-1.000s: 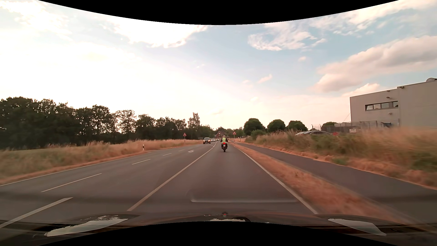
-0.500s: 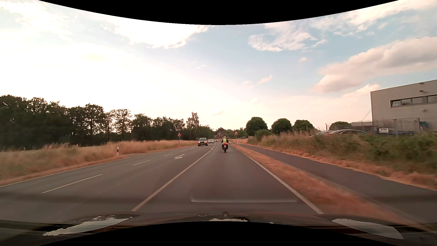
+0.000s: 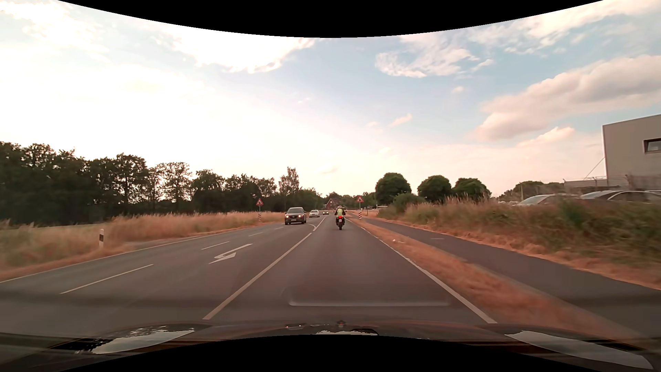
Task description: Follow the waypoints while adhering to traffic rules and regulations
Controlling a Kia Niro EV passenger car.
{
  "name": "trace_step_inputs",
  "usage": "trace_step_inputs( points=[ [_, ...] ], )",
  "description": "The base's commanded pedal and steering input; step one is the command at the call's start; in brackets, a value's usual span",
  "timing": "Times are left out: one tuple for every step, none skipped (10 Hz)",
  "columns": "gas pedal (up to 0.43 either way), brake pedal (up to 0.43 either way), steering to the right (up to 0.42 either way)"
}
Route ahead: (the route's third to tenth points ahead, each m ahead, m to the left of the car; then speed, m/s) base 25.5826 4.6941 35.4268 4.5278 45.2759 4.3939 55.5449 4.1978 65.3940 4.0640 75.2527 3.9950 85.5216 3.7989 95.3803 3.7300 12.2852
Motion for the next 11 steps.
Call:
trace_step_inputs(
  points=[
    [0.157,0.0,-0.001],
    [0.157,0.0,-0.001],
    [0.157,0.0,-0.001],
    [0.157,0.0,-0.002],
    [0.157,0.0,-0.002],
    [0.157,0.0,-0.003],
    [0.157,0.0,-0.004],
    [0.157,0.0,-0.004],
    [0.157,0.0,-0.004],
    [0.157,0.0,-0.004],
    [0.157,0.0,-0.004]
  ],
)
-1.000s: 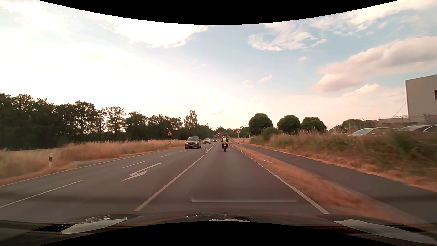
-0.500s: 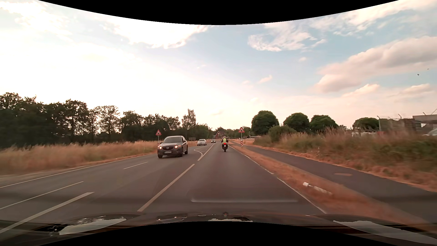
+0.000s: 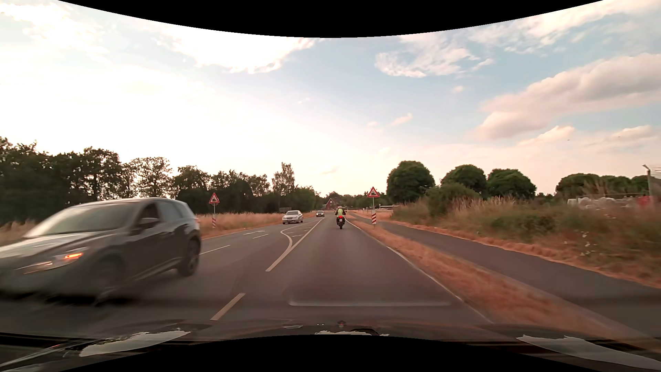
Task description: Follow the waypoints while adhering to traffic rules and regulations
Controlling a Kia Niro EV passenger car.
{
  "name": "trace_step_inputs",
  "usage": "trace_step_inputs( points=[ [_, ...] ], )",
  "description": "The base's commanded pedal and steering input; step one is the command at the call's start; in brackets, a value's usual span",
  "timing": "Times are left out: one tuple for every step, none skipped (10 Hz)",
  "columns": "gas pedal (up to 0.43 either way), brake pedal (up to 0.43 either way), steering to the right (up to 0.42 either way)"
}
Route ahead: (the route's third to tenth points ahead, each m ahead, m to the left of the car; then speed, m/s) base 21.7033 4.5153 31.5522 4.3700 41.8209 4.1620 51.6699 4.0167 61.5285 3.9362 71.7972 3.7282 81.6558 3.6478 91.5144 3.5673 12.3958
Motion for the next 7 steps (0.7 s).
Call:
trace_step_inputs(
  points=[
    [0.157,0.0,-0.005],
    [0.169,0.0,-0.005],
    [0.169,0.0,-0.007],
    [0.169,0.0,-0.007],
    [0.169,0.0,-0.007],
    [0.169,0.0,-0.006],
    [0.177,0.0,-0.006]
  ],
)
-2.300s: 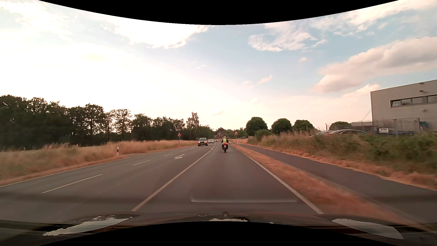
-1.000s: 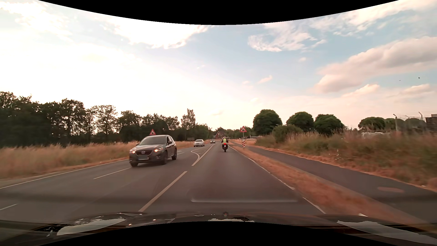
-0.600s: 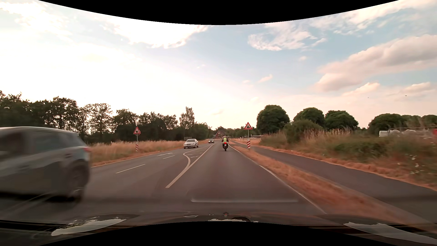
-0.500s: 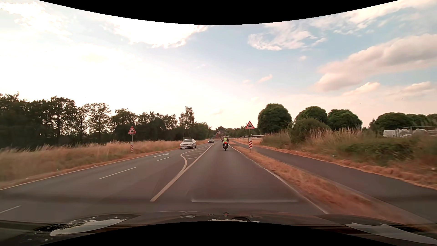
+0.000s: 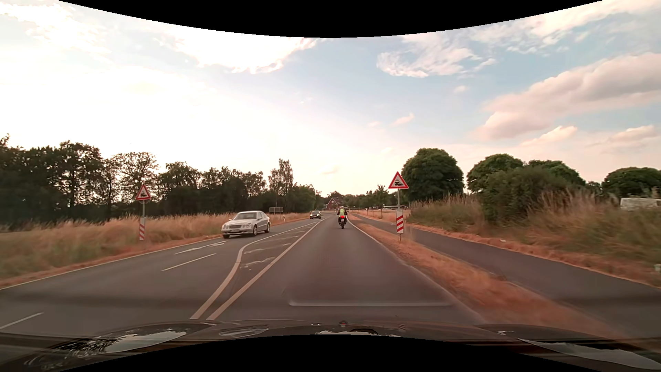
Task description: Follow the waypoints while adhering to traffic rules and regulations
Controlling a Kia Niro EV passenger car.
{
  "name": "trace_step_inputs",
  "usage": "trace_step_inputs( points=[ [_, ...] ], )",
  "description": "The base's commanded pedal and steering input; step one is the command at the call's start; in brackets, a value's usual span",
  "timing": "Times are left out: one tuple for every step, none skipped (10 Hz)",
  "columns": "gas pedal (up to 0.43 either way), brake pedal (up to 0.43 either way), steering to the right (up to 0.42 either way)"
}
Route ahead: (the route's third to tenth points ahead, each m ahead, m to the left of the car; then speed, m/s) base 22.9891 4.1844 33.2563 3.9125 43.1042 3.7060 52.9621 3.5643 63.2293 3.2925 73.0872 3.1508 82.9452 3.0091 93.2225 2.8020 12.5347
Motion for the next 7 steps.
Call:
trace_step_inputs(
  points=[
    [0.177,0.0,-0.006],
    [0.177,0.0,-0.006],
    [0.177,0.0,-0.006],
    [0.177,0.0,-0.004],
    [0.177,0.0,-0.002],
    [0.177,0.0,-0.001],
    [0.177,0.0,0.0]
  ],
)
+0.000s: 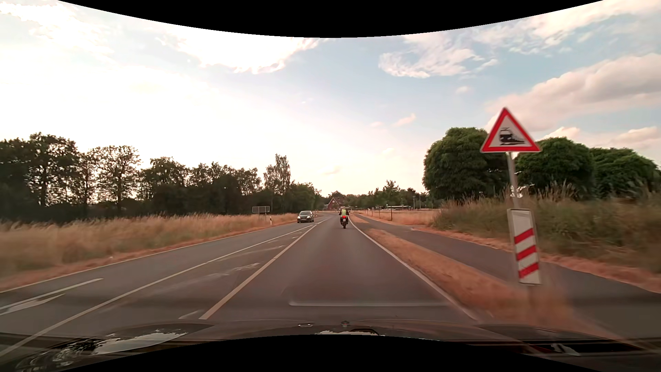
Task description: Follow the waypoints while adhering to traffic rules and regulations
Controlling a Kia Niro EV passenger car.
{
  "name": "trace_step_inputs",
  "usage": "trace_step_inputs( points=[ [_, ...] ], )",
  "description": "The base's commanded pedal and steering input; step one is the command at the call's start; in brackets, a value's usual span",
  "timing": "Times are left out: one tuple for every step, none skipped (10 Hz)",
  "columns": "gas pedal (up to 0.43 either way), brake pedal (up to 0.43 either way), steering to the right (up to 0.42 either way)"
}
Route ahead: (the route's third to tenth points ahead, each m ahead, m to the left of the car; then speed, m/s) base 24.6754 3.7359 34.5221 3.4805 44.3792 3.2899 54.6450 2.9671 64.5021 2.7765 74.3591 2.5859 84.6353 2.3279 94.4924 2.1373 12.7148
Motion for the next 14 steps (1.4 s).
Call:
trace_step_inputs(
  points=[
    [0.177,0.0,0.0],
    [0.177,0.0,0.0],
    [0.177,0.0,0.0],
    [0.169,0.0,0.0],
    [0.169,0.0,0.0],
    [0.169,0.0,-0.001],
    [0.157,0.0,0.0],
    [0.138,0.0,0.0],
    [0.138,0.0,0.0],
    [0.138,0.0,0.0],
    [0.138,0.0,-0.001],
    [0.138,0.0,-0.001],
    [0.138,0.0,-0.001],
    [0.138,0.0,-0.001]
  ],
)
